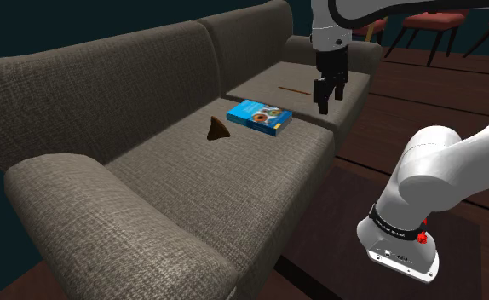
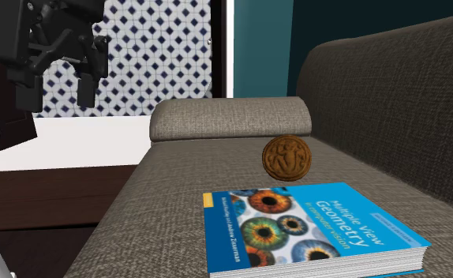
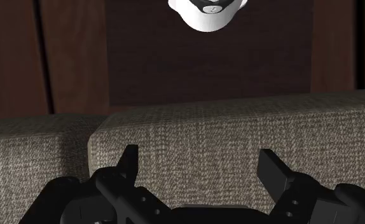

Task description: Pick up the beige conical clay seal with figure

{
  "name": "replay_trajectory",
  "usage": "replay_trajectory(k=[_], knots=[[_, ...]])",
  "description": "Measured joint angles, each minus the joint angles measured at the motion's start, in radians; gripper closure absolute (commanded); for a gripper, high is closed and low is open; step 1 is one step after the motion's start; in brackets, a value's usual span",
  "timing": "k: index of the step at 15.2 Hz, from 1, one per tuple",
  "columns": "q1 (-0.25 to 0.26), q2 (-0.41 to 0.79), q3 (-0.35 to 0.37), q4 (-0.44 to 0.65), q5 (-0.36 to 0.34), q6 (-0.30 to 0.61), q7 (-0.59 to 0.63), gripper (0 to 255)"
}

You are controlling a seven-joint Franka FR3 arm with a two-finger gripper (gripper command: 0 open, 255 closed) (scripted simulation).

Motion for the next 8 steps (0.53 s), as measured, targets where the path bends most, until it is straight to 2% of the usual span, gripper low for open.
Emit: replay_trajectory(k=[2,8], knots=[[0.003,0.013,0.005,0.002,0.002,0.016,0.006,0],[0.032,0.154,0.068,0.022,0.01,0.2,0.074,0]])
